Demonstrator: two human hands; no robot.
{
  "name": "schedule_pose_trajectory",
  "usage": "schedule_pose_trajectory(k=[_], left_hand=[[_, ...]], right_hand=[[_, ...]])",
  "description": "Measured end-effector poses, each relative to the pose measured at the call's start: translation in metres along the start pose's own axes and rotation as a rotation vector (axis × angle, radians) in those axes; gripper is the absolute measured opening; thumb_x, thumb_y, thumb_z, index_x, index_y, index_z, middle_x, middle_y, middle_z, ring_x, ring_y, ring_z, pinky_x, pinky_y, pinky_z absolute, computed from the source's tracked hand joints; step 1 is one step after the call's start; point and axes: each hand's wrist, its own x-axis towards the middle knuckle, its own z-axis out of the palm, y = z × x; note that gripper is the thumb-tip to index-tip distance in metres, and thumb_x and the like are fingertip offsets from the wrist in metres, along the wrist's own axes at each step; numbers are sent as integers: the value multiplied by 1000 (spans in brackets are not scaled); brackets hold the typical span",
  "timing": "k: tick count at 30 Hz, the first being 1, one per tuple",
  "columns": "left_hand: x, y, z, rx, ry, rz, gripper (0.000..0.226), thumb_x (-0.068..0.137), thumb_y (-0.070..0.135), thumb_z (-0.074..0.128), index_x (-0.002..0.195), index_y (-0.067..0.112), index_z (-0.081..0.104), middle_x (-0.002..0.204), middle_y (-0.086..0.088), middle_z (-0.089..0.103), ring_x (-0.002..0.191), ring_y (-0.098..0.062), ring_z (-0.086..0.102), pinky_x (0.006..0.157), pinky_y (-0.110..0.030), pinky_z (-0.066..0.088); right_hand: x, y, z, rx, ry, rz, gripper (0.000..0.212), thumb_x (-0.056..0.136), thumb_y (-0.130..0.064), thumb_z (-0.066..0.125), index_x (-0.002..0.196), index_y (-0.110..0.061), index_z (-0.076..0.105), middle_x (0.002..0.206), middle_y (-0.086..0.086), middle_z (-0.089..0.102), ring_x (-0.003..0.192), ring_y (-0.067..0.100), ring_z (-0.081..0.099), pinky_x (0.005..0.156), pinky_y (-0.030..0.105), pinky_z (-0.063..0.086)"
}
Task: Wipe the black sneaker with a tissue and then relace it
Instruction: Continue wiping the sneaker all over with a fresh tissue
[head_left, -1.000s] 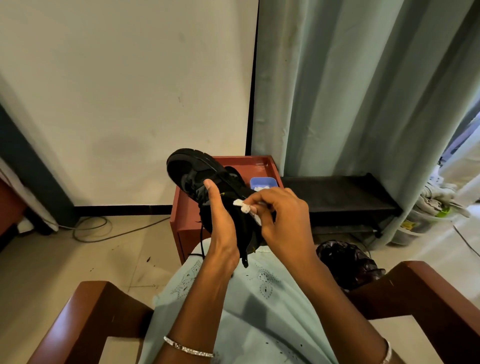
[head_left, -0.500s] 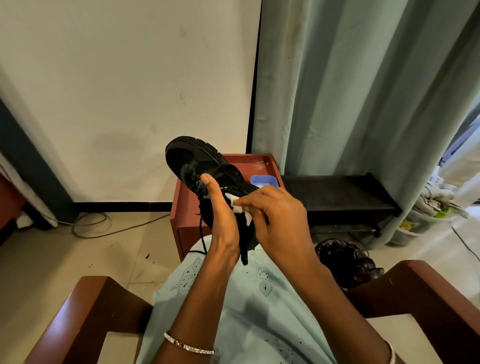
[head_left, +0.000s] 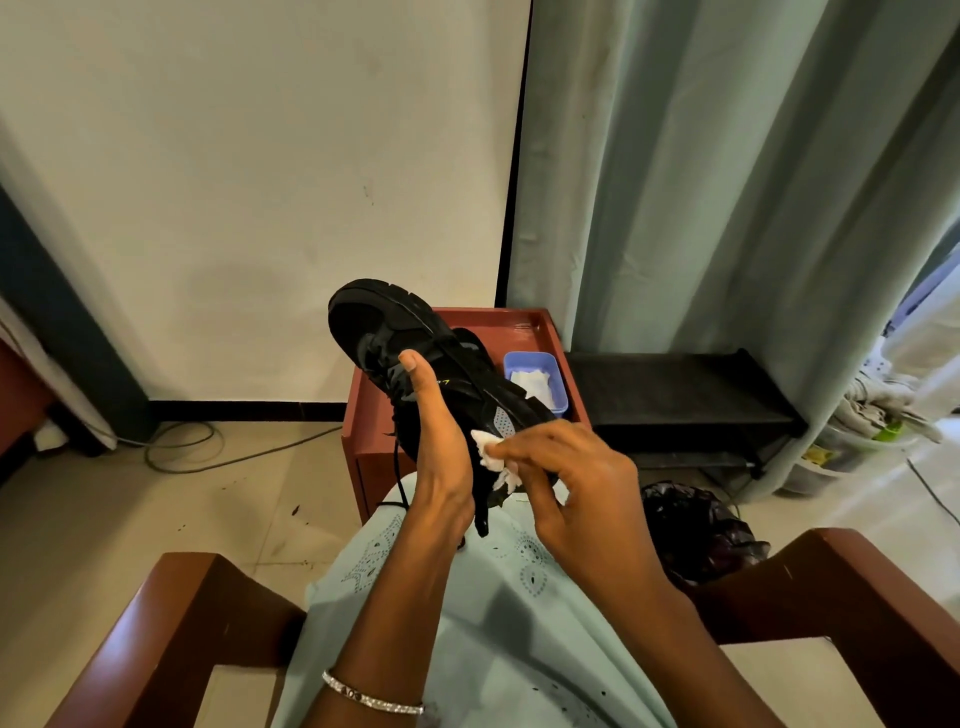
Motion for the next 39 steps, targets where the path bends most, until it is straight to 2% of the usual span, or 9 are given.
schedule_pose_trajectory(k=[2, 5, 9, 13, 18, 23, 29, 35, 39], left_hand=[[-2, 1, 1, 37, -6, 14, 64, 95, 67, 16, 140, 32, 44, 104, 16, 60, 86, 4, 58, 87, -23, 46], [-1, -3, 0, 76, -61, 8, 58, 96, 65, 17, 99, 28, 62, 74, 17, 73, 70, 5, 69, 67, -14, 55], [-8, 0, 4, 117, -78, 0, 84, 76, 89, 34, 114, 24, 69, 109, -1, 75, 107, -15, 69, 105, -44, 47], [-9, 3, 4, 162, -32, 26, 41, 98, 64, 17, 96, 45, 52, 72, 33, 69, 74, 18, 64, 76, -12, 46], [-9, 13, -1, 142, 32, 14, 69, 93, 68, 19, 151, 32, 30, 153, 5, 39, 140, -11, 37, 115, -29, 26], [-2, 10, -3, 112, 68, 49, 64, 98, 62, 21, 153, 30, 24, 154, 4, 34, 144, -13, 29, 112, -29, 24], [-4, 2, 2, 155, -13, 36, 43, 96, 66, 25, 105, 43, 60, 87, 25, 73, 97, 6, 67, 79, -15, 50], [-7, 7, 2, 150, 8, 64, 38, 100, 58, 22, 98, 40, 56, 79, 24, 72, 73, 14, 66, 70, -11, 52], [-9, 12, 2, 141, 16, 52, 53, 99, 60, 19, 144, 38, 38, 139, 14, 46, 129, -3, 43, 108, -27, 29]], right_hand=[[6, 2, 2, -17, 36, -7, 29, 81, 6, 70, 97, -17, 78, 95, -5, 73, 91, 13, 67, 81, 34, 57], [28, 4, 5, -64, 111, -1, 26, 79, 5, 66, 93, -14, 78, 89, -2, 75, 86, 16, 67, 79, 28, 55], [53, 13, 13, -88, 112, 71, 20, 82, 5, 71, 89, -12, 78, 87, 0, 76, 86, 7, 57, 86, 6, 38], [46, 7, 7, -105, 42, 30, 19, 81, 4, 71, 91, -10, 79, 88, 3, 76, 84, 9, 60, 83, 11, 42], [7, 14, -1, -117, -10, 48, 22, 83, 3, 71, 91, -16, 77, 92, -4, 72, 89, 16, 62, 81, 24, 49], [8, 17, -2, -140, 0, 12, 34, 73, 14, 72, 87, -17, 77, 86, -5, 72, 83, 17, 63, 81, 16, 47], [56, 6, 5, -183, 86, -63, 26, 69, 5, 62, 80, -11, 77, 76, 0, 73, 73, 20, 65, 71, 27, 52], [41, 12, 6, -185, 16, -31, 22, 73, 1, 63, 87, -10, 77, 84, 3, 73, 81, 29, 65, 69, 37, 56], [9, 20, -4, -202, 31, -1, 22, 79, 2, 66, 90, -13, 76, 90, 0, 72, 86, 26, 64, 71, 35, 57]])
